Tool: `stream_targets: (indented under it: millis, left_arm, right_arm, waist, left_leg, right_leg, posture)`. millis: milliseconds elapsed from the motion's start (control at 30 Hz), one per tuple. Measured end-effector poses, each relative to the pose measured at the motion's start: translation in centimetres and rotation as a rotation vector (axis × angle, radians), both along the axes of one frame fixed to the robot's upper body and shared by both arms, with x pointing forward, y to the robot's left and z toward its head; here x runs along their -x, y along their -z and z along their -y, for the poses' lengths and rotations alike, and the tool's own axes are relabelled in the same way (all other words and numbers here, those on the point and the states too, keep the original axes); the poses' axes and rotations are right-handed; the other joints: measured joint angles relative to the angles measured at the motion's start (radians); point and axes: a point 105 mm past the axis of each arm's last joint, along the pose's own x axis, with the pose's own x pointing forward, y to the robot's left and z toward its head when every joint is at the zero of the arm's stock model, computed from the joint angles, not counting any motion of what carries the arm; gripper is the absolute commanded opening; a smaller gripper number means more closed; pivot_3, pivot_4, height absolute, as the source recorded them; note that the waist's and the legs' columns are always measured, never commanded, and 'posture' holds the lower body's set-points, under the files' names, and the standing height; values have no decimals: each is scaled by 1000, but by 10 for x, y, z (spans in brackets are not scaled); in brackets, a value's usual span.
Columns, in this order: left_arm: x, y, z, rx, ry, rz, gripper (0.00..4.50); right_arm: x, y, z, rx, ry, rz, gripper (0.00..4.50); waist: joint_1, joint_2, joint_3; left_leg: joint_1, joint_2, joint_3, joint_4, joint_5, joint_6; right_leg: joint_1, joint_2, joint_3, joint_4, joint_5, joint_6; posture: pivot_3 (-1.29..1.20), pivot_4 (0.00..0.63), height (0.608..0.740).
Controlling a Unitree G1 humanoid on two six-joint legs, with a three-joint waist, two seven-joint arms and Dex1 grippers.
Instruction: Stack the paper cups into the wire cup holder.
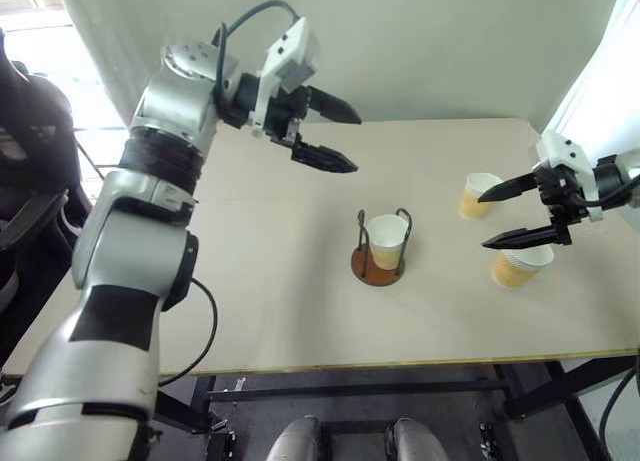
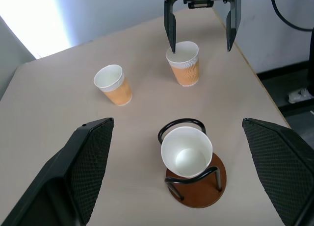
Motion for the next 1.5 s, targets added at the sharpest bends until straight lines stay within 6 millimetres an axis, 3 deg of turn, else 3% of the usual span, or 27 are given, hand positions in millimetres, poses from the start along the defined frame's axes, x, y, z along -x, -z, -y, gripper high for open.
stream_targets:
  millis: [333, 933, 1233, 1400, 1500]
  left_arm:
    - [0, 4, -6, 16, -24, -34, 4493]
    - [3, 3, -10, 18, -27, -38, 4493]
    - [2, 15, -10, 56, -20, -93, 4493]
    - [4, 32, -15, 94, -17, -131, 4493]
    - [7, 31, -15, 107, -11, -137, 4493]
  right_arm:
    - [-6, 6, -8, -10, -11, 6, 4500]
    - [-11, 1, -8, -4, -8, 37, 4500]
    - [-27, -3, -6, -2, 32, 97, 4500]
    - [-50, -4, 0, 32, 96, 205, 4500]
    - [-59, -3, 2, 51, 116, 237, 4500]
  waist:
    - [-2, 1, -7]
    - [-4, 1, -8]
    - [-4, 3, -10]
    - [-10, 3, -11]
    - [-10, 3, -11]
  left_leg:
    - [0, 0, 1, 0, 1, 0]
    - [0, 0, 1, 0, 1, 0]
    - [0, 1, 0, 0, 1, 0]
    - [0, 1, 0, 0, 1, 0]
    - [0, 1, 0, 0, 1, 0]
  right_leg:
    - [-1, 0, 0, 1, 3, -4]
    - [-1, 1, 0, 1, 3, -5]
    - [-1, -1, 1, 1, 4, -5]
    - [-2, -1, 0, 2, 5, -5]
    - [-2, -2, 0, 3, 6, -6]
  posture:
    - [0, 0, 740]
    - [0, 0, 740]
    - [0, 0, 740]
    - [0, 0, 740]
    - [0, 0, 740]
